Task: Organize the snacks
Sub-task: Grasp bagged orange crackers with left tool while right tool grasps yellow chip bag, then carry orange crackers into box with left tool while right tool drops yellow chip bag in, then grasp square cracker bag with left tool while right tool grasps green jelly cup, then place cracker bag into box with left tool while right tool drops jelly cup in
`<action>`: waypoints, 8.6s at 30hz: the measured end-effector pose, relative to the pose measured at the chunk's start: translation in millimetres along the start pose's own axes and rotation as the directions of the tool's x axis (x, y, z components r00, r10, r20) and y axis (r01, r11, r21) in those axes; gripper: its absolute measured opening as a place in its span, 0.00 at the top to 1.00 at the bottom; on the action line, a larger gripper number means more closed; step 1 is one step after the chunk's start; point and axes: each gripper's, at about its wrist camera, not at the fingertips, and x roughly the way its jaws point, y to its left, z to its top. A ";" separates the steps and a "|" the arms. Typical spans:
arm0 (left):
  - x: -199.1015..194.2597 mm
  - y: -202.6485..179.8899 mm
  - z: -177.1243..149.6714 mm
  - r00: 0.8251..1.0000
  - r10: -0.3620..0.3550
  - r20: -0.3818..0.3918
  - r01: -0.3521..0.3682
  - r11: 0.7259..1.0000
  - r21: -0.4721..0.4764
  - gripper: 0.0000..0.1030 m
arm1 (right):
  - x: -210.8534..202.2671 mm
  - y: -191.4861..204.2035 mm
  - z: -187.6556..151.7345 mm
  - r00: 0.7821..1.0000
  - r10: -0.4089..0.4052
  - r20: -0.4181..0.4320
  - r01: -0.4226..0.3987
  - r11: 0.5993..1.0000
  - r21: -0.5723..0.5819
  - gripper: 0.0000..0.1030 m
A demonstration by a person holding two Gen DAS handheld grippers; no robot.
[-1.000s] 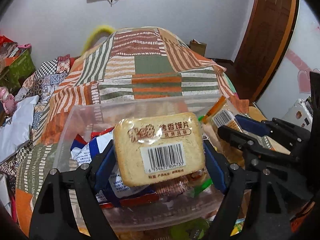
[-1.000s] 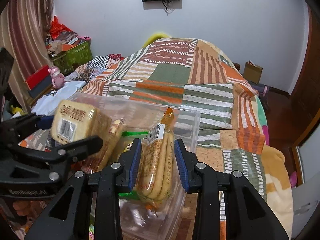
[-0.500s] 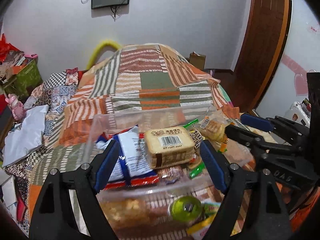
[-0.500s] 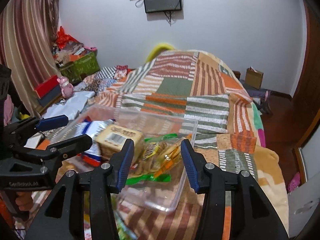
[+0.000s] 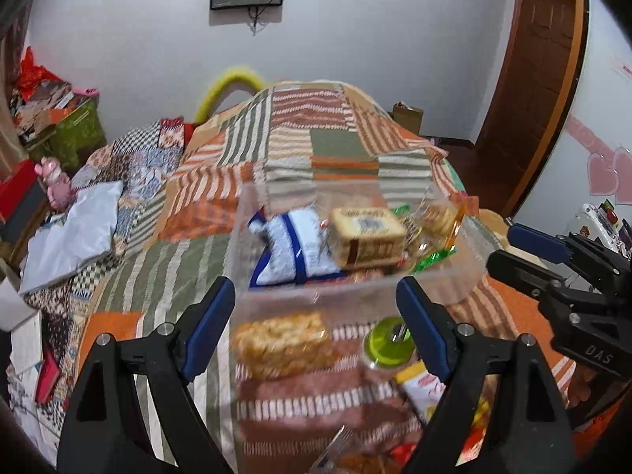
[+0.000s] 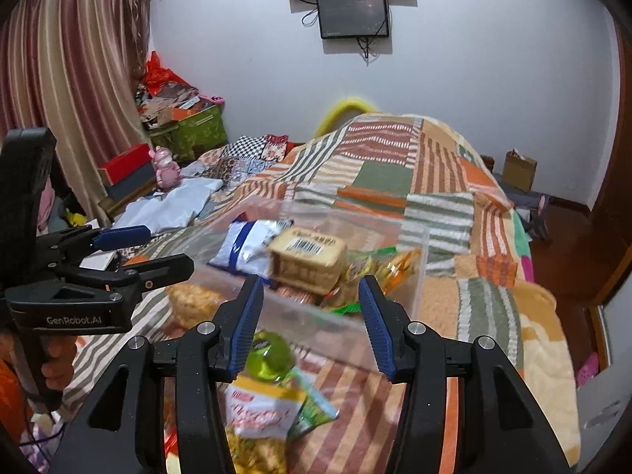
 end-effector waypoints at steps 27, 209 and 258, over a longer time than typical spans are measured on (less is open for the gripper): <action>-23.2 -11.5 -120.1 0.992 -0.027 -0.126 0.029 0.999 0.014 0.11 | 27.0 9.8 -87.7 0.974 0.042 -0.222 -0.027 0.997 0.068 0.63; -7.9 21.3 -18.7 0.994 -0.001 0.108 0.007 0.998 -0.058 0.28 | 26.6 6.5 6.8 0.994 0.110 0.004 -0.110 0.994 0.016 0.59; 58.2 -21.3 46.1 0.999 -0.042 0.023 0.041 0.997 0.064 0.22 | 35.8 -42.0 40.9 0.999 -0.040 0.021 0.038 0.996 0.083 0.49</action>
